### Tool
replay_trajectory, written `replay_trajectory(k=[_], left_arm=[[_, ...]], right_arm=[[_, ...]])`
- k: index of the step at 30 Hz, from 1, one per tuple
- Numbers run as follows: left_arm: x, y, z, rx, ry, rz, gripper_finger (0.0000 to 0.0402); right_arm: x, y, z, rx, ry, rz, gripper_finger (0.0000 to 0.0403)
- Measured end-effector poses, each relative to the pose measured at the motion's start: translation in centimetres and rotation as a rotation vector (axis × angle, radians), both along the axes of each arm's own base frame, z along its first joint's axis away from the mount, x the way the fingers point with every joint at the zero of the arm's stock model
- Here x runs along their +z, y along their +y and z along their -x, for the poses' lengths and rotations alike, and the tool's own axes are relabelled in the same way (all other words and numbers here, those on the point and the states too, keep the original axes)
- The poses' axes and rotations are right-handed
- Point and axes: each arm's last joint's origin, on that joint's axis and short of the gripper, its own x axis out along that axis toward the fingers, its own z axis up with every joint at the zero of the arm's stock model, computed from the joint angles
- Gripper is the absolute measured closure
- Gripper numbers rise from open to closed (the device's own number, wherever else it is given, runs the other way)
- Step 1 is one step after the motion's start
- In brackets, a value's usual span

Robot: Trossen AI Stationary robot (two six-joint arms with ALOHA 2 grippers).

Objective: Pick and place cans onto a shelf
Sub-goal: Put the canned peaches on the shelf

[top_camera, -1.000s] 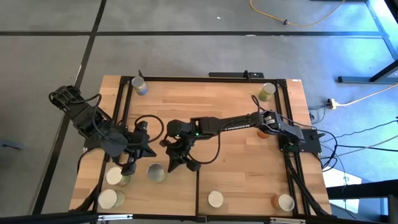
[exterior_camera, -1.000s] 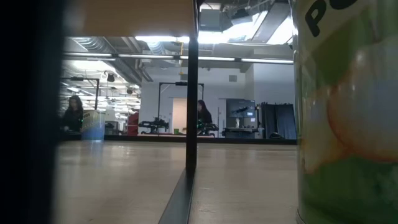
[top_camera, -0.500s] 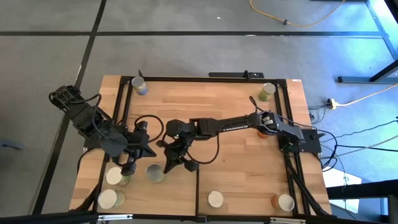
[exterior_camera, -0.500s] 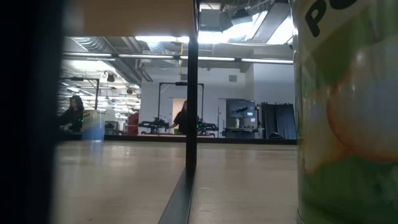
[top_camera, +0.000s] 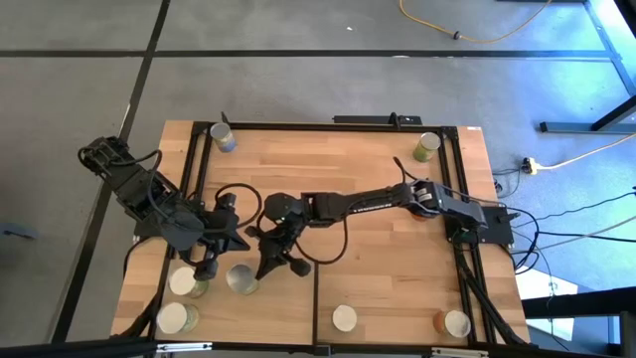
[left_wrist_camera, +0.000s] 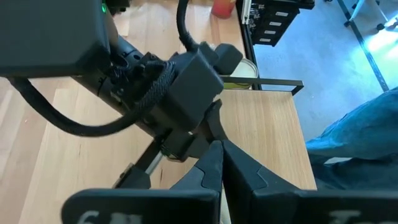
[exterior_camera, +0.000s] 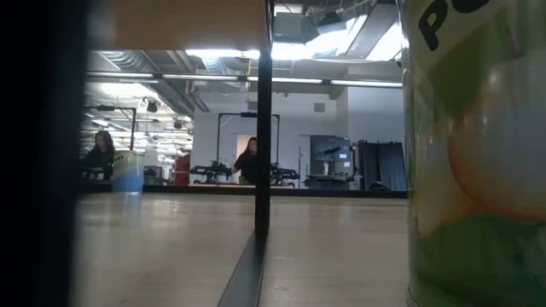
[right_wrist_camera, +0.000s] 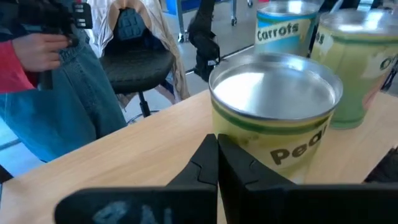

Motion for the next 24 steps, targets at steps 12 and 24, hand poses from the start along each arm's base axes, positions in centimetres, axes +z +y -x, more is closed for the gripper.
replay_trajectory(k=[12,24], left_arm=[[0.0,0.0,0.0,0.001,0.0,0.0,0.0401],[0.0,0.0,0.0,0.001,0.0,-0.001,0.0401]], right_arm=[[-0.7,0.3,-0.8,-0.005,-0.046,-0.039,0.0402],[-1.1,1.0,-1.1,-0.015,-0.101,-0.035,0.0402]])
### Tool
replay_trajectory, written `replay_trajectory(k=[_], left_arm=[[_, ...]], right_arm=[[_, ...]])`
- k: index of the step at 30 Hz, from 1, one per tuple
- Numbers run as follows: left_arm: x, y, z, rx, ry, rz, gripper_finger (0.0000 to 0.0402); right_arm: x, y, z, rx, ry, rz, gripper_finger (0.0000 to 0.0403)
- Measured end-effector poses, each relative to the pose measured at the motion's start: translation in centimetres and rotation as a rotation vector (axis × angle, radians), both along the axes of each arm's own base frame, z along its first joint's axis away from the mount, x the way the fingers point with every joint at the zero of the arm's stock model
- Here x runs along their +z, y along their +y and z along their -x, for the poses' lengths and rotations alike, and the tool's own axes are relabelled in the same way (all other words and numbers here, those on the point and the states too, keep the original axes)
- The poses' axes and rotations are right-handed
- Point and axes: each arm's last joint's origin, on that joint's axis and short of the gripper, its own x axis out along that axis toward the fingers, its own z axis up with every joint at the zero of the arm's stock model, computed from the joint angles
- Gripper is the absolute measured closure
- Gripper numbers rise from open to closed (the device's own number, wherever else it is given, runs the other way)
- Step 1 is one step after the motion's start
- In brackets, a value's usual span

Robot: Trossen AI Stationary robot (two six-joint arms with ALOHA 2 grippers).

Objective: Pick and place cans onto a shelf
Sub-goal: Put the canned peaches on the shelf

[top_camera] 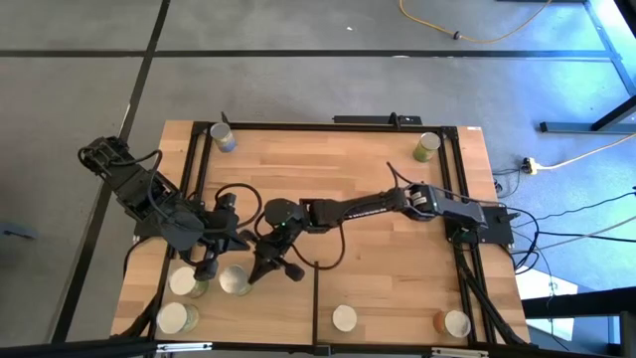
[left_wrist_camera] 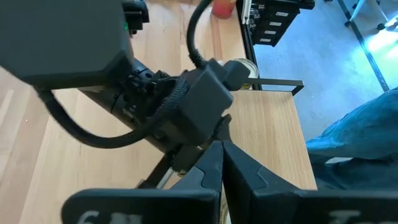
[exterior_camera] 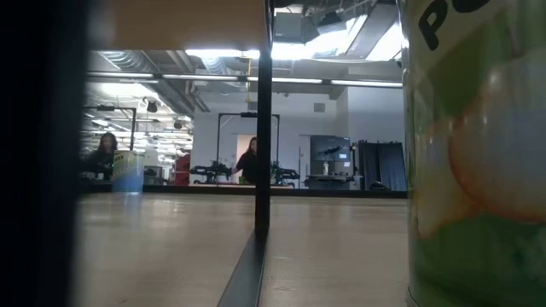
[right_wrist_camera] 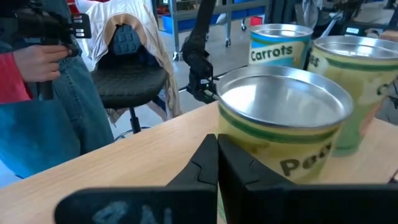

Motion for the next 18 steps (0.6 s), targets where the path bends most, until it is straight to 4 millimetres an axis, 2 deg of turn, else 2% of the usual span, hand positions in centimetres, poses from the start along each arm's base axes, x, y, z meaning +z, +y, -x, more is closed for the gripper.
replay_trajectory(k=[14,18], left_arm=[[0.0,0.0,0.0,0.0,0.0,0.0,0.0401],[0.0,0.0,0.0,0.0,0.0,0.0,0.0401]], right_arm=[[0.16,0.25,-0.06,-0.026,-0.038,0.019,0.0402],[-0.38,0.29,-0.46,-0.036,-0.055,-0.002,0.0402]])
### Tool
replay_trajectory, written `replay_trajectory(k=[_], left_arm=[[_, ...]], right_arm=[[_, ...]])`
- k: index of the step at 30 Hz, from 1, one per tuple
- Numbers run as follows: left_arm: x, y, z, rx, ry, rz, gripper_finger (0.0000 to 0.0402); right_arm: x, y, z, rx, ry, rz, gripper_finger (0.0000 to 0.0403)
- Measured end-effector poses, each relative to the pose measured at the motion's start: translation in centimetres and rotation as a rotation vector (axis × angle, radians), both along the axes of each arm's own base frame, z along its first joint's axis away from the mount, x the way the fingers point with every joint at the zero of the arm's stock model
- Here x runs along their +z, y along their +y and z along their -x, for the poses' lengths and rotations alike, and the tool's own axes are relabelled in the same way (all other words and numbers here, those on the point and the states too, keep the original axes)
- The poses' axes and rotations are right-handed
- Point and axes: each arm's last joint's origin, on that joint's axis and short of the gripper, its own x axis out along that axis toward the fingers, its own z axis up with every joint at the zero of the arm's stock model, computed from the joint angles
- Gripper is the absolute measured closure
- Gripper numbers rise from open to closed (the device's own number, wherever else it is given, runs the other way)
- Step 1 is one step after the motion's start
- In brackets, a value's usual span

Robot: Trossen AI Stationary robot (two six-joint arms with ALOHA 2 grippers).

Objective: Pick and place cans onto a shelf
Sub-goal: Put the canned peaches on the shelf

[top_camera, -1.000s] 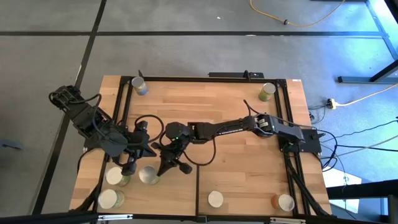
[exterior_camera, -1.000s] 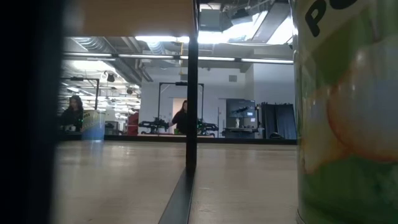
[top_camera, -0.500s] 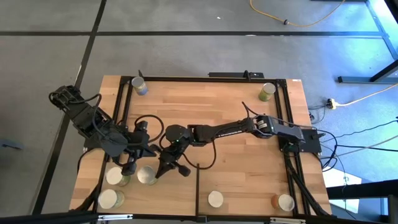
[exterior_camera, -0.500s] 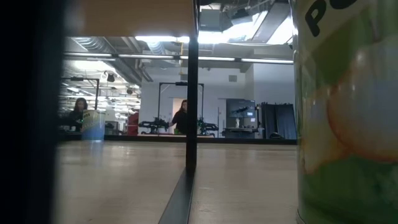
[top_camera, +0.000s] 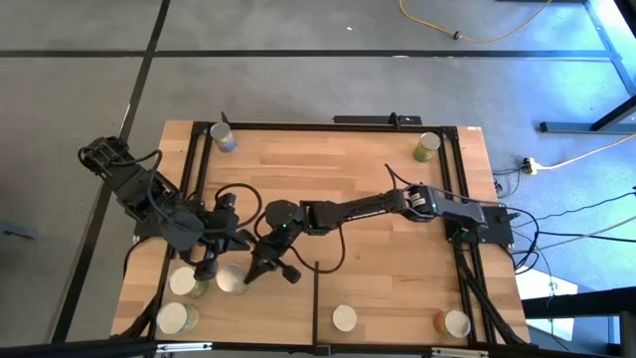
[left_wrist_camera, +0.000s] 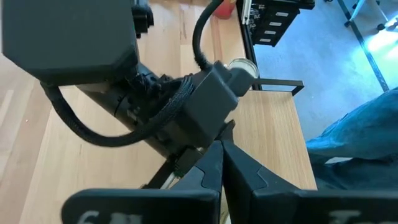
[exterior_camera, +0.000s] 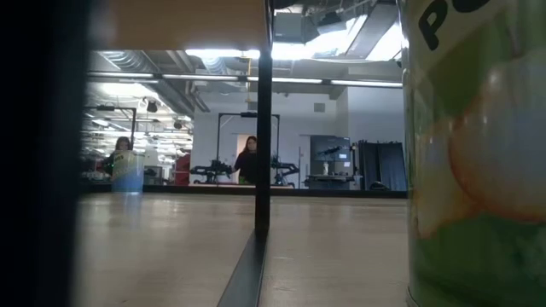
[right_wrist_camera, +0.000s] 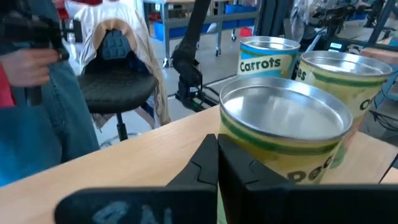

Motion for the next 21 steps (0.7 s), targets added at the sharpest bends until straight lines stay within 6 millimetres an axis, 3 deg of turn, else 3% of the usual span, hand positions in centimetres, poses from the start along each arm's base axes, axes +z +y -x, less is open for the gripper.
replay_trajectory(k=[4,21], left_arm=[[0.0,0.0,0.0,0.0,0.0,0.0,0.0401],[0.0,0.01,0.0,0.0,0.0,0.0,0.0401]], right_arm=[[-1.24,0.09,-0.4,-0.006,0.025,-0.02,0.0402],[-0.89,0.15,-0.41,-0.001,-0.029,-0.006,0.0402]])
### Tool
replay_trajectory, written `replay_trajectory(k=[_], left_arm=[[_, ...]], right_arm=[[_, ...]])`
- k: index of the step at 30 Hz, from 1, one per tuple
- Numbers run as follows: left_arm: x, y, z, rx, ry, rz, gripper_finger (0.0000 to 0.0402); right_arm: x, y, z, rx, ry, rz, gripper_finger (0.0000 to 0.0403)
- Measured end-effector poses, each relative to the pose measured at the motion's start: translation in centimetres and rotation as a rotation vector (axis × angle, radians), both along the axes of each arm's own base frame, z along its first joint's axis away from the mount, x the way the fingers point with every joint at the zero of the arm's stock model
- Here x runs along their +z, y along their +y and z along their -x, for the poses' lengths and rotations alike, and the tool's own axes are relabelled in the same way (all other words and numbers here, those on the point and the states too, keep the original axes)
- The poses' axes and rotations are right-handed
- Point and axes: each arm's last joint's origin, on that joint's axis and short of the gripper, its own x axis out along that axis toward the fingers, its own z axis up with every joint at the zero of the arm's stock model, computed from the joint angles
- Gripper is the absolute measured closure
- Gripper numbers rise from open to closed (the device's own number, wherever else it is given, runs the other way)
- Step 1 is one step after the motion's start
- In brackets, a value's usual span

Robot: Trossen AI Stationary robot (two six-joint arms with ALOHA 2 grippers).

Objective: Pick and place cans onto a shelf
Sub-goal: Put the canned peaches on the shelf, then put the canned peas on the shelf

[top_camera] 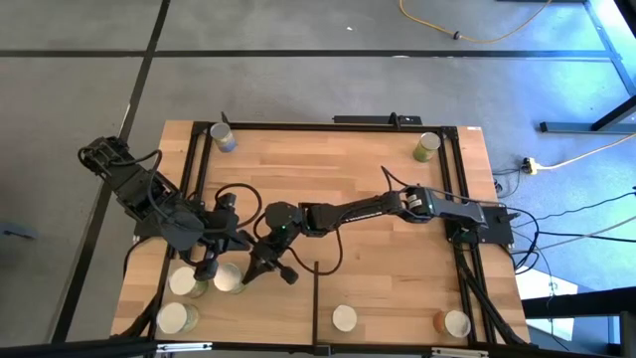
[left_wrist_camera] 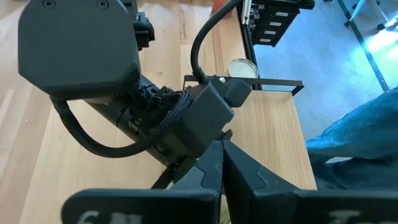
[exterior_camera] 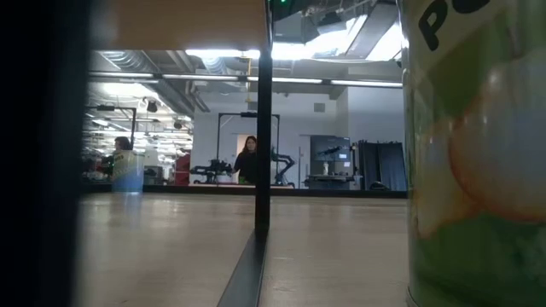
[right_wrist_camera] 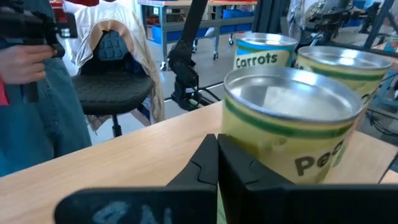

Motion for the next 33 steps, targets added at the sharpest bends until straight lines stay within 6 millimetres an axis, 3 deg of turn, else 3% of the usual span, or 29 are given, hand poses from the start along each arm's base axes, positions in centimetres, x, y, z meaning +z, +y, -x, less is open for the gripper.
replay_trajectory(k=[6,12,24,33], left_arm=[[0.0,0.0,0.0,0.008,0.0,-0.009,0.0401],[-0.1,0.2,0.1,0.01,0.008,-0.016,0.0401],[0.9,2.3,2.5,0.136,-0.044,-0.037,0.0401],[1.3,5.2,5.2,0.401,-0.081,-0.069,0.0401]], right_arm=[[1.9,0.1,0.2,0.067,0.037,-0.02,0.0402],[4.1,-0.2,0.9,0.021,0.11,0.142,0.0402],[10.9,-1.6,6.3,-0.231,0.229,0.333,0.0402],[16.2,-2.3,10.6,-0.419,0.245,0.421,0.0402]])
